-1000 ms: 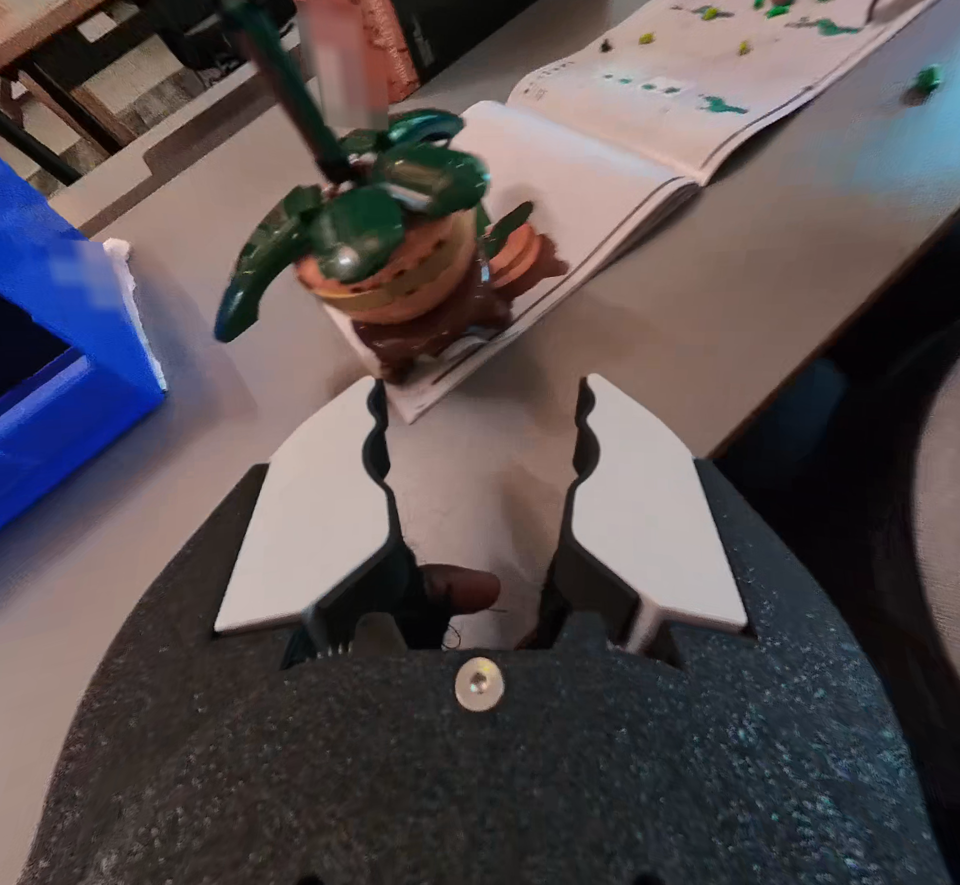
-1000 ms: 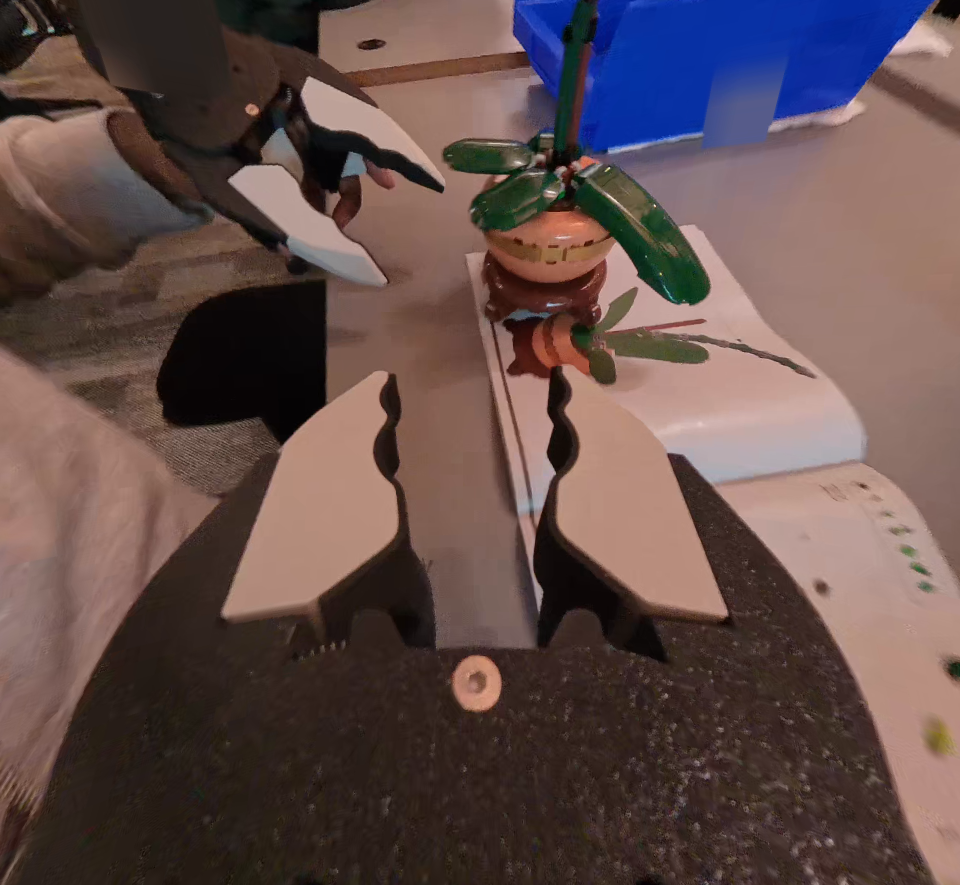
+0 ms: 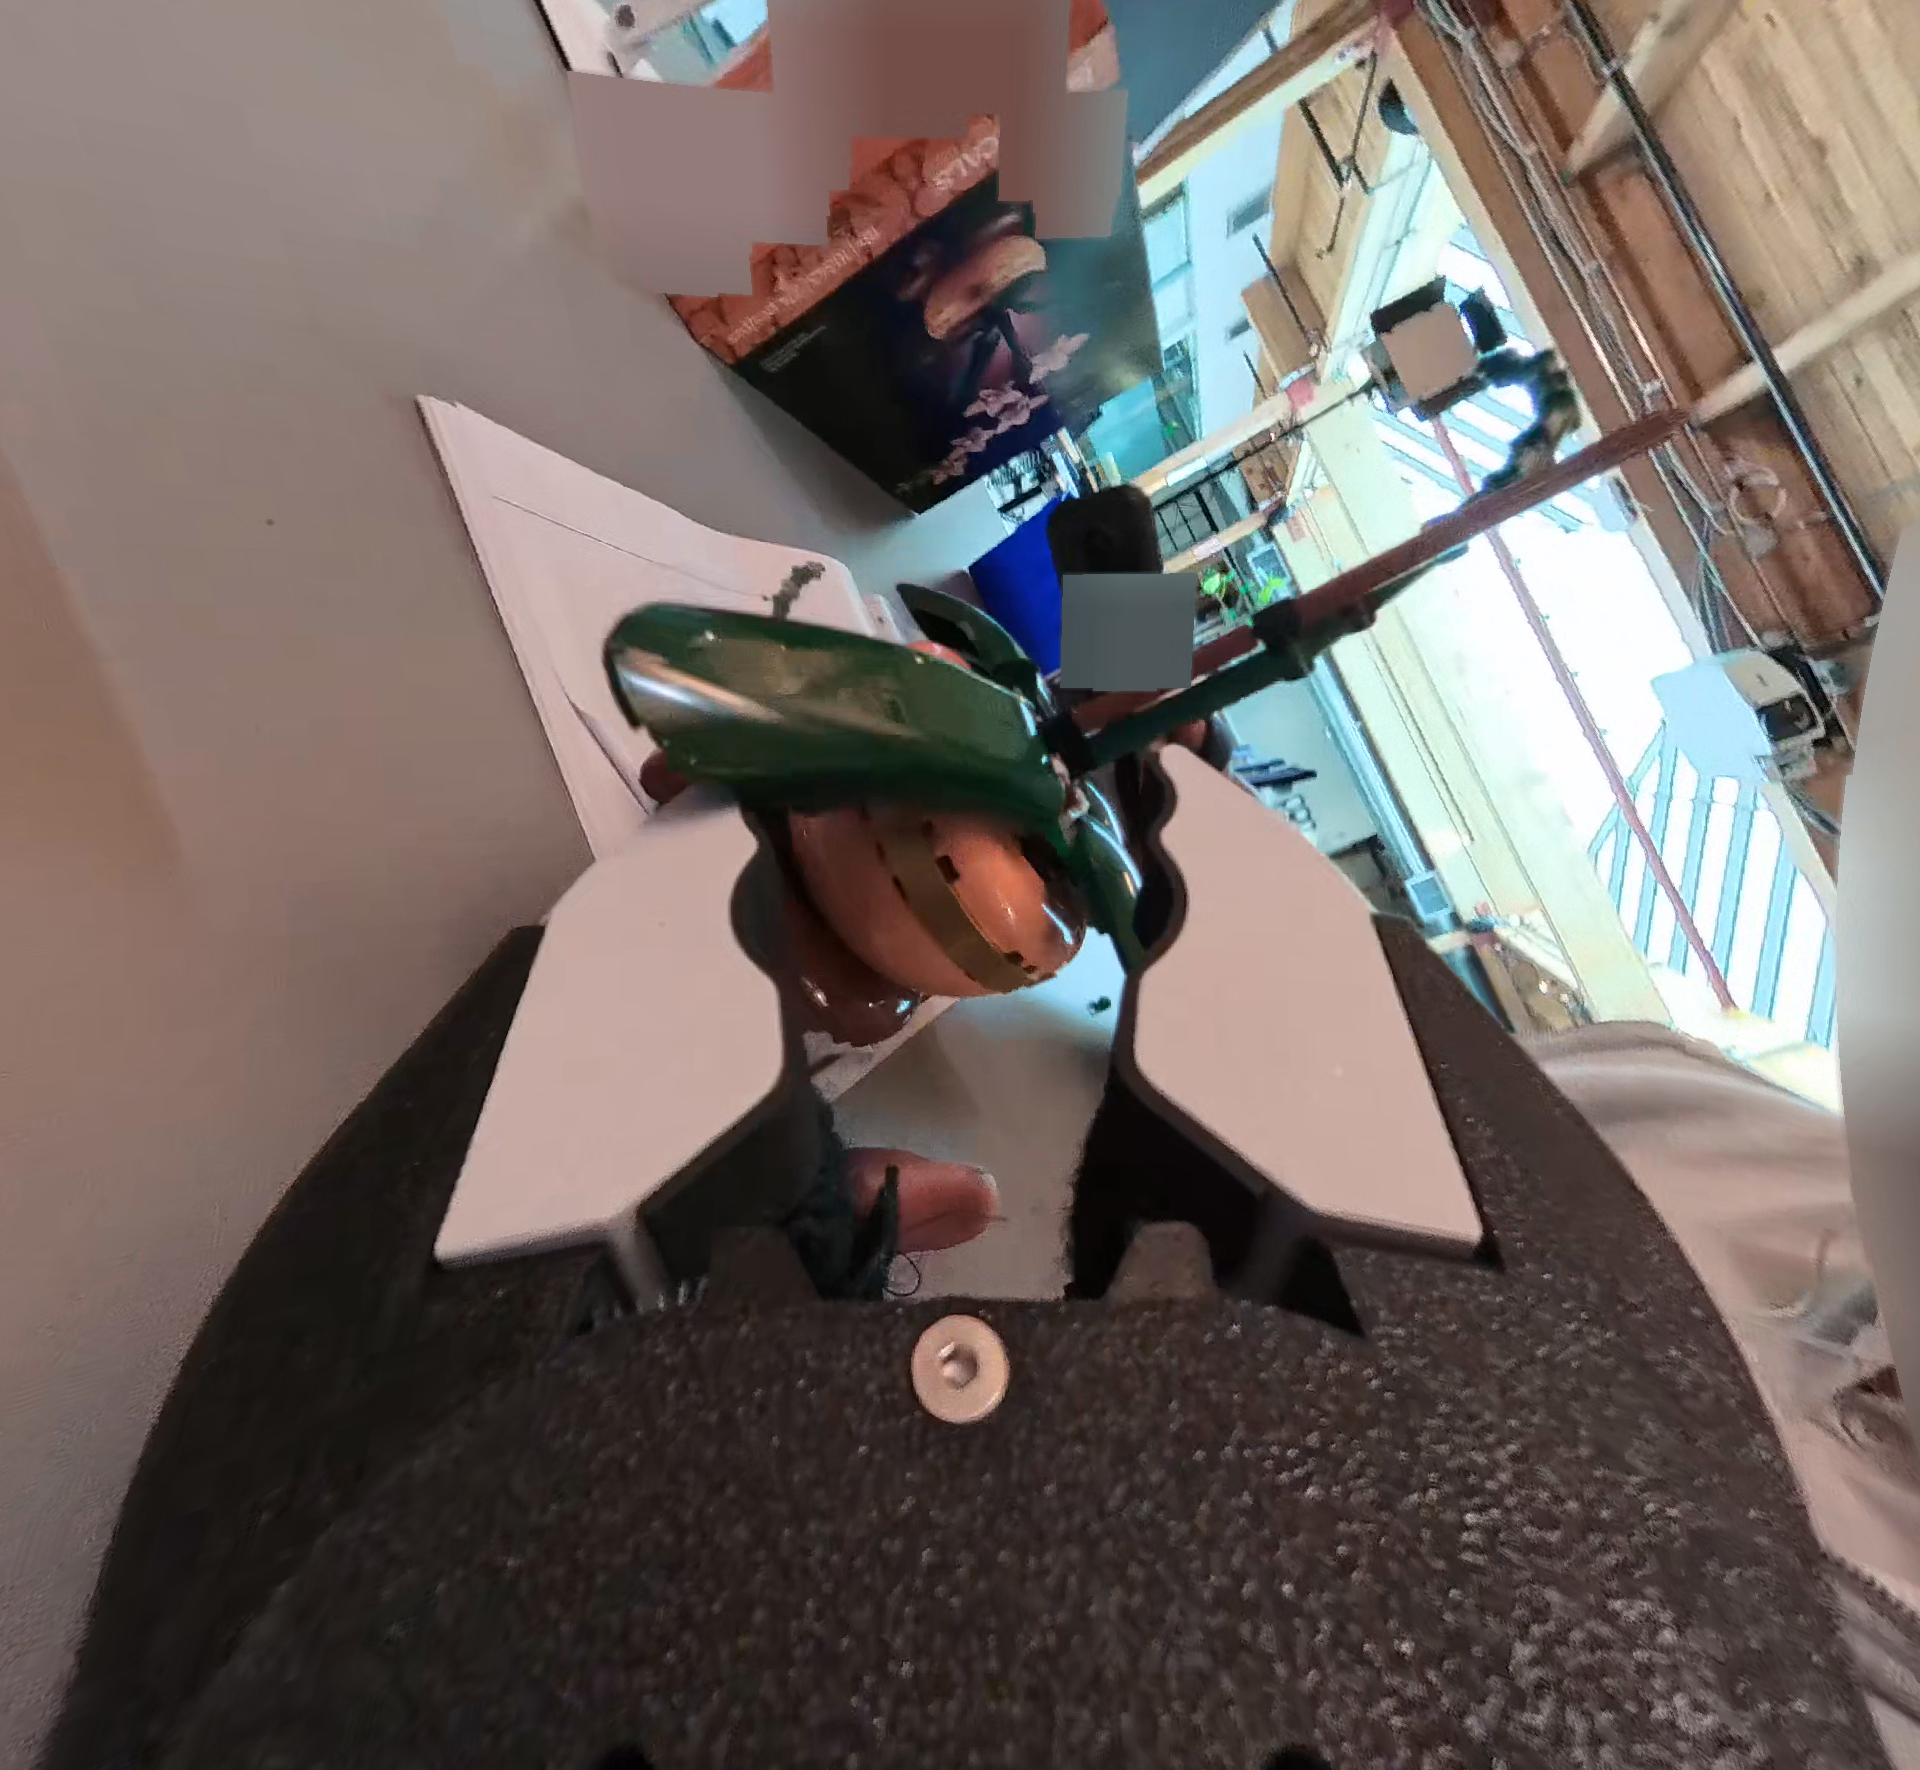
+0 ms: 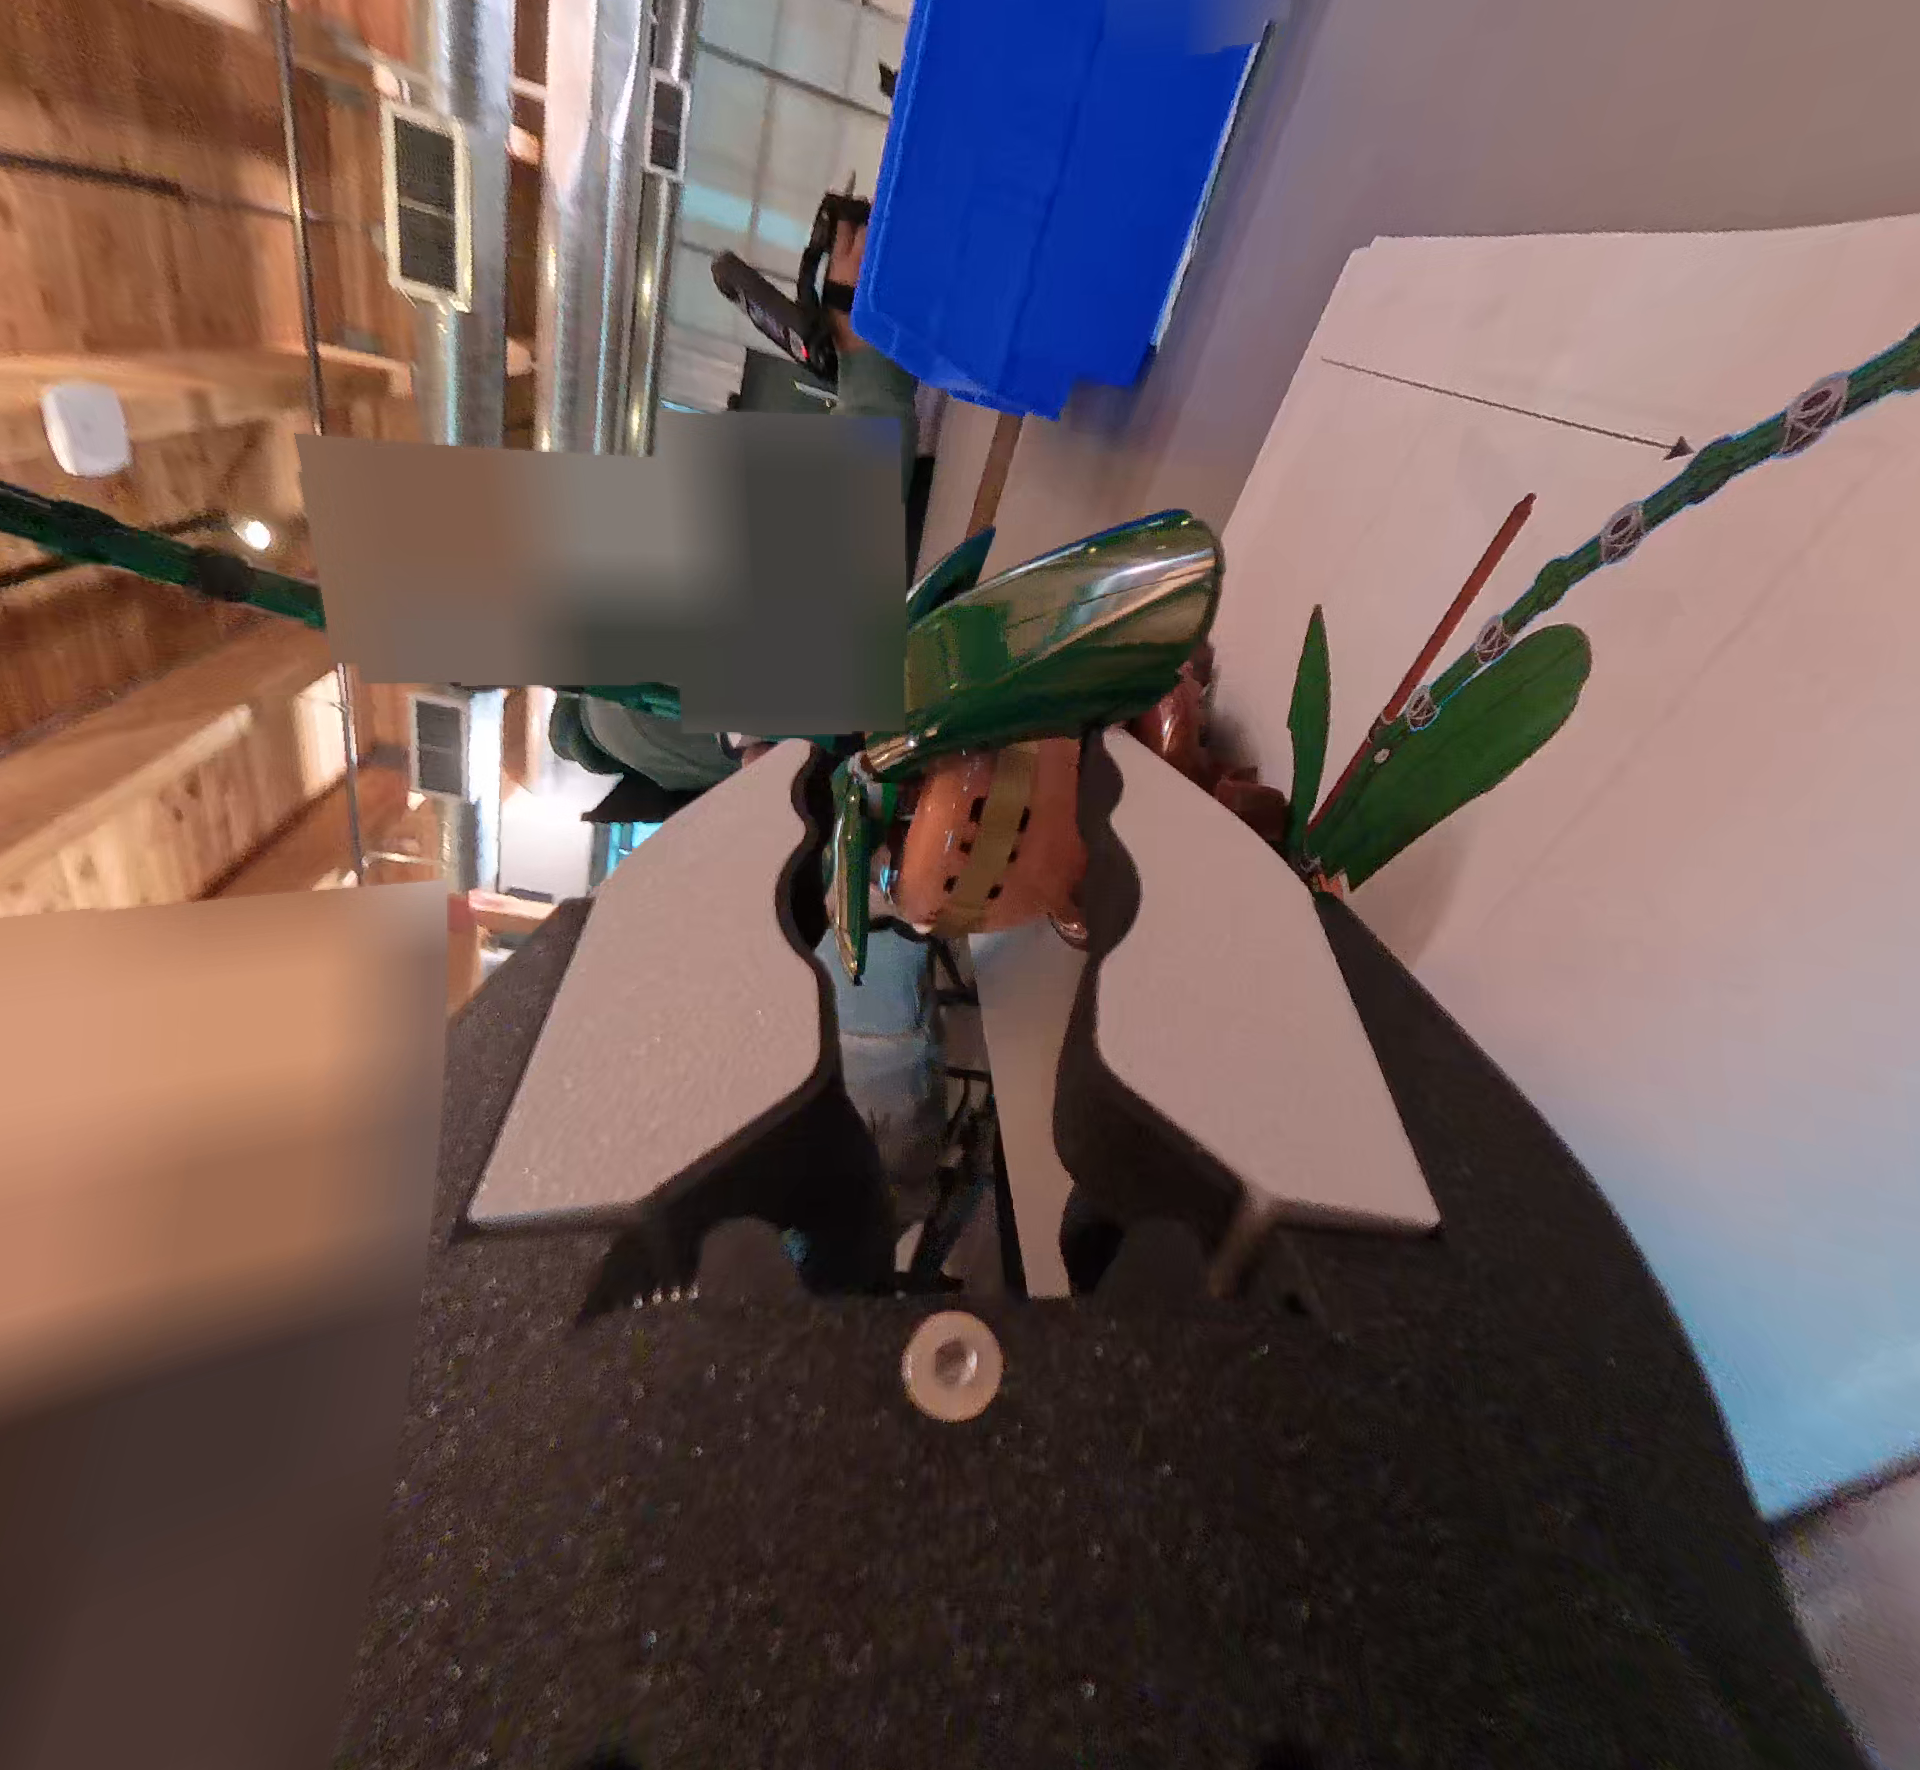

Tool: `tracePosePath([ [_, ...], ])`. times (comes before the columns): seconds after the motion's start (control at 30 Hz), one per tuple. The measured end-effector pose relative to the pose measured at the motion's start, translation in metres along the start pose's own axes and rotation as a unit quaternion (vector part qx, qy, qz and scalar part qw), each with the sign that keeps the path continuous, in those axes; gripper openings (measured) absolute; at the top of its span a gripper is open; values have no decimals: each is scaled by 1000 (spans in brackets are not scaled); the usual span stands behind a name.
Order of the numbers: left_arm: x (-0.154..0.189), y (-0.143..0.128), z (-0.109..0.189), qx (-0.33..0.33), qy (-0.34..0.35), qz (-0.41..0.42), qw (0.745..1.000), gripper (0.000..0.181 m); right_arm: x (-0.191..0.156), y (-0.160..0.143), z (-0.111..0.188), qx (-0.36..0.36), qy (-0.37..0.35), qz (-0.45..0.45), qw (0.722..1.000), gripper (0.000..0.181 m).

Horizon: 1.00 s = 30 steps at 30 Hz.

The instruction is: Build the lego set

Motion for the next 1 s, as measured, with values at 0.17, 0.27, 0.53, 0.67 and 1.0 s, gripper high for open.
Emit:
tracePosePath([
  [0.17,1,-2,-1,41,23,-11,999,63,8,-3,-2,32,14,-35,999,39],
  [0.27,5,-1,1,65,61,-71,993,52,8,-2,-1,36,9,-16,999,37],
  [0.53,25,4,1,79,146,-234,958,42,-6,1,1,43,-17,99,994,25],
  [0.67,38,5,-1,66,177,-311,932,41,-11,2,0,45,-33,162,985,22],
  [1.0,42,5,-3,58,189,-334,922,42,-34,5,-2,48,-34,269,961,20],
])
Point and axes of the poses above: each gripper's, where its closed fingertips meet, z back along the fingers, y out of its top, x = y × z across the jaws, the point moved 9 cm from there along z, back along the fingers, and after that the axes turned 4 degrees about x, right-handed, at the moved point
